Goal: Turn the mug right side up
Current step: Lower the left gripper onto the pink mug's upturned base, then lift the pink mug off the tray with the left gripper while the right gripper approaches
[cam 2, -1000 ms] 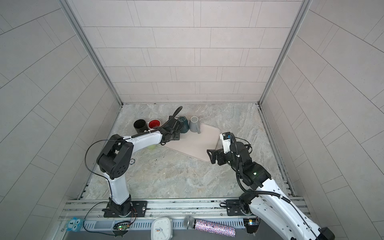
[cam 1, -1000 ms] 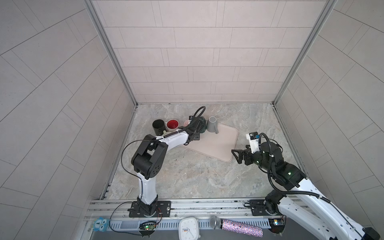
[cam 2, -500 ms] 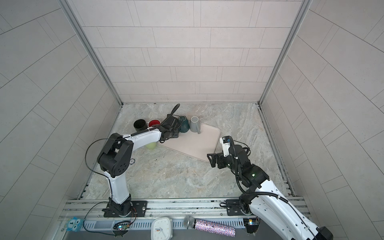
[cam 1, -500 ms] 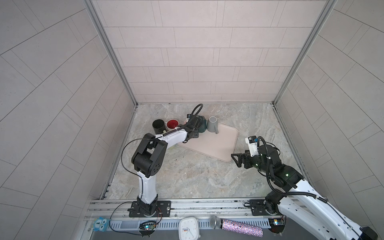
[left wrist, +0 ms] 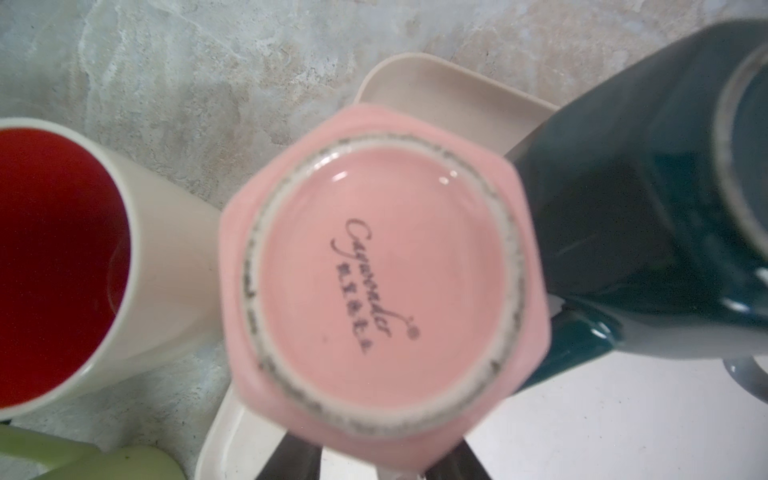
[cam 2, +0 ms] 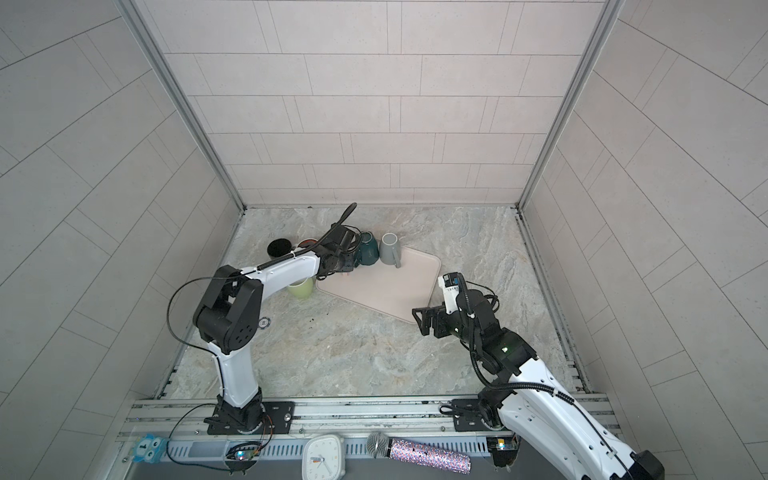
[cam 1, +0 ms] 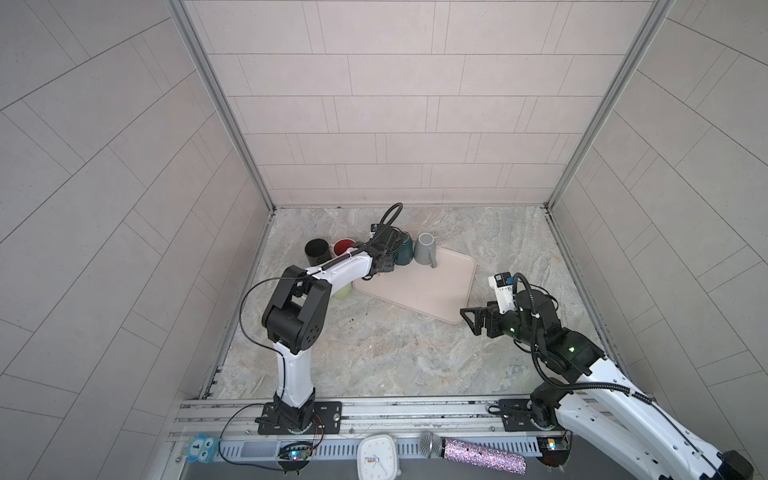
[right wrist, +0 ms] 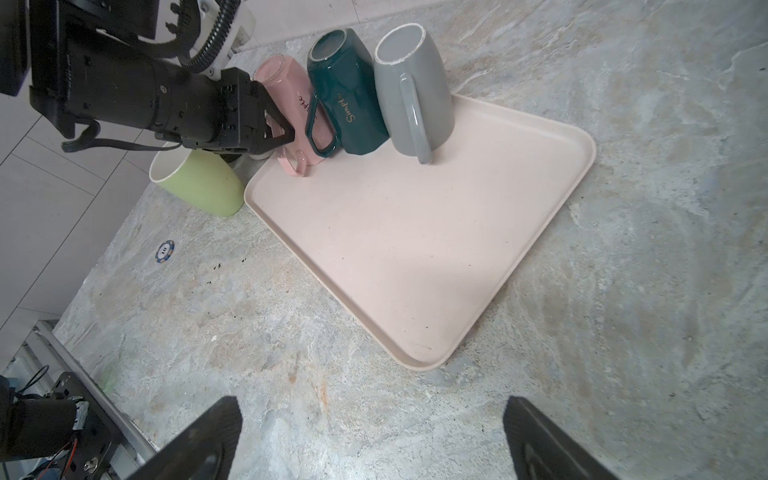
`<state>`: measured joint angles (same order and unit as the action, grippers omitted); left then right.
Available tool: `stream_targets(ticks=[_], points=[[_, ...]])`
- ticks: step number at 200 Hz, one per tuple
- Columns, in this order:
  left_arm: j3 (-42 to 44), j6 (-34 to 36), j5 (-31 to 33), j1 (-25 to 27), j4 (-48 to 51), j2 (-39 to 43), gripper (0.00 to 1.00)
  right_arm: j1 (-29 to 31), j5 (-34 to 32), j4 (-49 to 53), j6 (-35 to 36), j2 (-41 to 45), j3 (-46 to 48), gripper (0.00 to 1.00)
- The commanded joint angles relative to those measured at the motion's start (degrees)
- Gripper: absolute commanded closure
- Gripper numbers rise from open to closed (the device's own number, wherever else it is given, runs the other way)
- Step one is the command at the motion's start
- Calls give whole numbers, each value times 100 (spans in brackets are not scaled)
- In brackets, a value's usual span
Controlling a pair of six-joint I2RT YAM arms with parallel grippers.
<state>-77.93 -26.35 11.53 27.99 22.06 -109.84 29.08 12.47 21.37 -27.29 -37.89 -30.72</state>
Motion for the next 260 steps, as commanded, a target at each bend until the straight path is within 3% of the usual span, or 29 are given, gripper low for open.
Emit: stream_targets(ticks=[1, 13, 60, 78, 96, 145, 211, 260], points=[[-302, 152, 20, -86, 380, -224, 68, -19, 66, -45, -62, 31, 76, 0], [-426, 177, -41, -116, 536, -293, 75, -17, 87, -32, -58, 36, 98, 0], [-814, 283, -135, -140, 899, -518, 76, -21, 62, -12, -59, 70, 172, 0], [-919, 305, -179, -131, 955, -592, 81, -17, 41, -10, -49, 79, 189, 0], [-1066, 339, -208, -138, 1098, -679, 93, -16, 35, -15, -47, 89, 222, 0], [-1078, 469, -360, -133, 1206, -632, 100, -17, 69, -81, -75, 132, 307, 0], [-141, 712, -1622, -136, 598, 672, 100, -22, 689, -865, -374, 185, 693, 0], [474, 646, -2468, -107, 90, 1639, 100, -22, 798, -1325, -597, 113, 804, 0]])
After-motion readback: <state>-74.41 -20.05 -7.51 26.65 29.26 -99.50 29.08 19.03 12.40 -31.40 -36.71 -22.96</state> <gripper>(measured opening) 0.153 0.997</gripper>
